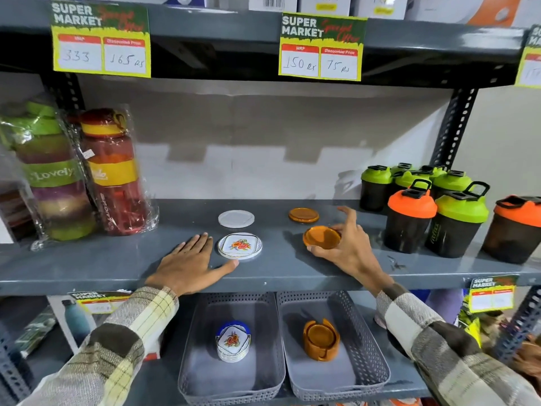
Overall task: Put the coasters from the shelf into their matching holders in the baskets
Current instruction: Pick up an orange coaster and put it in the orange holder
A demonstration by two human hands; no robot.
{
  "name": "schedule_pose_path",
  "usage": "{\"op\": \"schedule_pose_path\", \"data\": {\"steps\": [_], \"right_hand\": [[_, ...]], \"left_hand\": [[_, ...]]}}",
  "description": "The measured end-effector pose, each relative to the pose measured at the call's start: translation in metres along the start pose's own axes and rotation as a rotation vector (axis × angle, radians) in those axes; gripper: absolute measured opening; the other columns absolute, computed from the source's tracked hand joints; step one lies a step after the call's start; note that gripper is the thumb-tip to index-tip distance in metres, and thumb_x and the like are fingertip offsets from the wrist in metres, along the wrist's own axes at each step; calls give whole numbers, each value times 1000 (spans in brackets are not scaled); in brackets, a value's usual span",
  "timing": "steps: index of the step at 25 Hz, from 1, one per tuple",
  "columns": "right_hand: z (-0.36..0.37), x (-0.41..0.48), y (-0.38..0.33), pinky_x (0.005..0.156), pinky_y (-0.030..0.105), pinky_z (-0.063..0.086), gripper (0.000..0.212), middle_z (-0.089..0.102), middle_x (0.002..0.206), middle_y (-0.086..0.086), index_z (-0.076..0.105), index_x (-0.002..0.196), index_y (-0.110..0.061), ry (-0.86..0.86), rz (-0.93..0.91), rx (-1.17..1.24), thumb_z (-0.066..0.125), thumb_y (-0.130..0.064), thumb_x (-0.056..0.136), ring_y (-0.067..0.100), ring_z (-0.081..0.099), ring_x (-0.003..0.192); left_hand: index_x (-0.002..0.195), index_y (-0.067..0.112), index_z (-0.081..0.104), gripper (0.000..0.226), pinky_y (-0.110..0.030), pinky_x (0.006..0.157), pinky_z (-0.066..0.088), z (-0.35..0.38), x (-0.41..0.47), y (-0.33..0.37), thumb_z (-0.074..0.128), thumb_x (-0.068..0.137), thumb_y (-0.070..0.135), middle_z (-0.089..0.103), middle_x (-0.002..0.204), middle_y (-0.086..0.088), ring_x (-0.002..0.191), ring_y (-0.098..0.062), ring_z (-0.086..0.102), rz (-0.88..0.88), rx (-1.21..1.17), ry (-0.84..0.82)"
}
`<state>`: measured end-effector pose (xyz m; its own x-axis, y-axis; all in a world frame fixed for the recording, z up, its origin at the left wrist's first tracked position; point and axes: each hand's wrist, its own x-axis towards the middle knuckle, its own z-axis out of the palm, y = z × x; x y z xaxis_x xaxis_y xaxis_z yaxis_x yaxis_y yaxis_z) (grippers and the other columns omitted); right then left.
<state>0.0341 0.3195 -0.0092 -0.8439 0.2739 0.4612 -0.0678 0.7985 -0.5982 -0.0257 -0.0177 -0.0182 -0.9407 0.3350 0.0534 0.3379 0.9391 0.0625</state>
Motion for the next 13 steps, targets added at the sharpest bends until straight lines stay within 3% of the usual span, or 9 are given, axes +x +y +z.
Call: {"op": "schedule_pose_path", "data": {"steps": [5, 7, 11, 13], "right_hand": [[-24, -17, -40, 109, 47, 46, 115, 62, 121, -2, 20, 144, -37, 131, -217, 168, 97, -36, 58, 27, 56, 124], [-37, -27, -64, 110, 46, 46, 115, 61, 128, 2, 20, 142, -39, 185, -325, 217, 97, -32, 57, 24, 58, 125], [-68, -53, -111, 103, 19, 47, 115, 63, 134, 9, 21, 143, -26, 342, -547, 238, 97, -36, 58, 10, 60, 124], [-82, -64, -130, 102, 12, 44, 114, 63, 134, 12, 23, 143, -17, 392, -615, 219, 99, -32, 60, 9, 59, 125]], "left_hand": [[158, 13, 5, 125, -35, 123, 1, 2, -2, -1, 1, 63, 95, -1, 167, -1, 152, -12, 0, 16, 9, 49], [158, 13, 7, 127, -35, 123, 2, 4, 0, -2, 0, 62, 96, 1, 167, -1, 152, -12, 1, 22, 12, 58], [157, 12, 12, 128, -35, 123, 4, 8, 0, -4, 3, 61, 97, 7, 167, -1, 152, -11, 5, 18, -10, 74], [156, 10, 16, 130, -35, 123, 7, 9, 1, -4, 5, 61, 98, 11, 167, -3, 152, -13, 9, 21, -3, 105]]}}
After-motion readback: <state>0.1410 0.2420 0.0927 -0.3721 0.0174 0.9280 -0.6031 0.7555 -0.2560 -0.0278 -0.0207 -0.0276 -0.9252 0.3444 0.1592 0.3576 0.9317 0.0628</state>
